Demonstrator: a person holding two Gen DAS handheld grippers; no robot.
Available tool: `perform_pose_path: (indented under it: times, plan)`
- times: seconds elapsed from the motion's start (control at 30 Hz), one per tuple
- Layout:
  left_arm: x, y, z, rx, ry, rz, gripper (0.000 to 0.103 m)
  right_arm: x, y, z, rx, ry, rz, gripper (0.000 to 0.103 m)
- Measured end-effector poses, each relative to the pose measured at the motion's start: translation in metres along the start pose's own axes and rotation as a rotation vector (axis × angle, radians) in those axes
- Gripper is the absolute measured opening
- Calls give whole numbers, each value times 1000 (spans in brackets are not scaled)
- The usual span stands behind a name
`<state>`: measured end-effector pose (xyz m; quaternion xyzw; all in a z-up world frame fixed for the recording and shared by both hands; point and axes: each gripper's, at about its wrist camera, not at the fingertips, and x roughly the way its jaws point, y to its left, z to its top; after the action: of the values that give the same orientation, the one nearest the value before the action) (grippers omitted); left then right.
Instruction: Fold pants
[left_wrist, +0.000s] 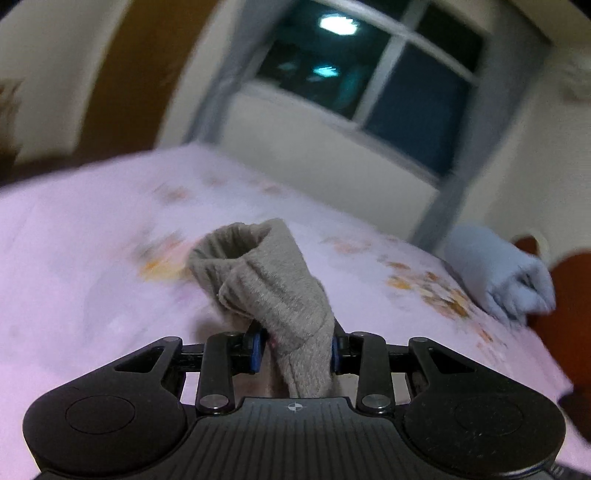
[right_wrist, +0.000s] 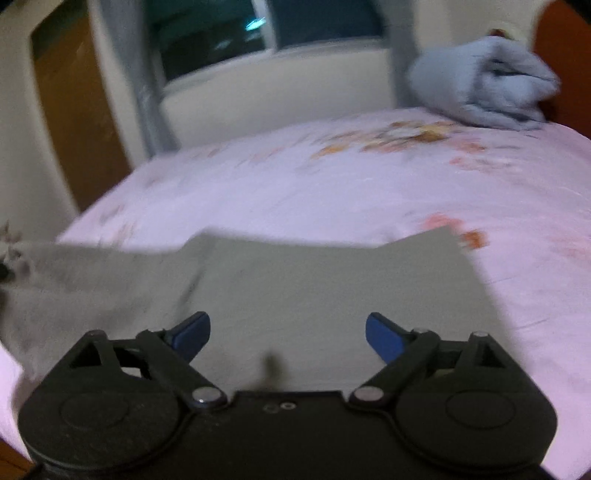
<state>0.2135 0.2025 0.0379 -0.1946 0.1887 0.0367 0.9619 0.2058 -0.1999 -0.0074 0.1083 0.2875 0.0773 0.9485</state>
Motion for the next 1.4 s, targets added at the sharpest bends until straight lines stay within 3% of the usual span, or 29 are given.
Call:
perform_pose_path:
  times: [0.13, 0.23, 0.3, 0.37, 0.43, 0.47, 0.53, 0.63, 0.7, 0.8, 0.9, 1.03, 1.13, 1.3, 1.37, 1.4]
  plan:
    - [18, -102, 1, 170, -18, -115, 33, -27, -67, 19, 141, -59, -45, 86]
    - [42, -180, -26, 258, 27, -210, 33, -46, -118, 22, 227, -87, -84, 86]
    - [63, -224, -57, 273, 100, -279, 33, -58, -150, 18, 277, -87, -113, 86]
    - [88, -261, -100, 302, 208, -349, 41, -64, -176, 18, 309, -79, -134, 86]
    - [102, -280, -139, 288, 376, -383, 48, -73, -199, 10, 342, -70, -169, 86]
    - [95, -281, -151, 276, 387, -402, 51, -78, -209, 7, 364, -69, -182, 86]
    - [71, -269, -156, 228, 324, -418, 69, -90, -223, -1, 399, -81, -196, 87]
    - [45, -226, -136, 162, 252, -345, 76, -88, -232, -7, 448, -77, -118, 88]
    - [38, -187, -114, 84, 230, -280, 77, -78, -223, -9, 482, -69, 4, 88]
    - [30, -122, -90, -25, 203, -173, 78, -45, -201, -12, 583, -19, 276, 86]
    - [16, -72, -82, -107, 175, -82, 79, -11, -181, -15, 687, 59, 431, 85]
    - [6, -25, -86, -171, 144, -27, 82, 19, -164, -17, 729, 139, 381, 86]
    - [4, -11, -95, -180, 172, -40, 82, 33, -159, -19, 753, 153, 386, 86]
    - [8, -36, -124, -26, 273, -78, 82, 57, -140, -16, 713, 196, 317, 85]
    - [2, -43, -135, 68, 303, -78, 82, 63, -133, -12, 684, 214, 294, 59]
    - [1, -48, -141, 108, 319, -82, 82, 65, -128, -8, 665, 227, 266, 29]
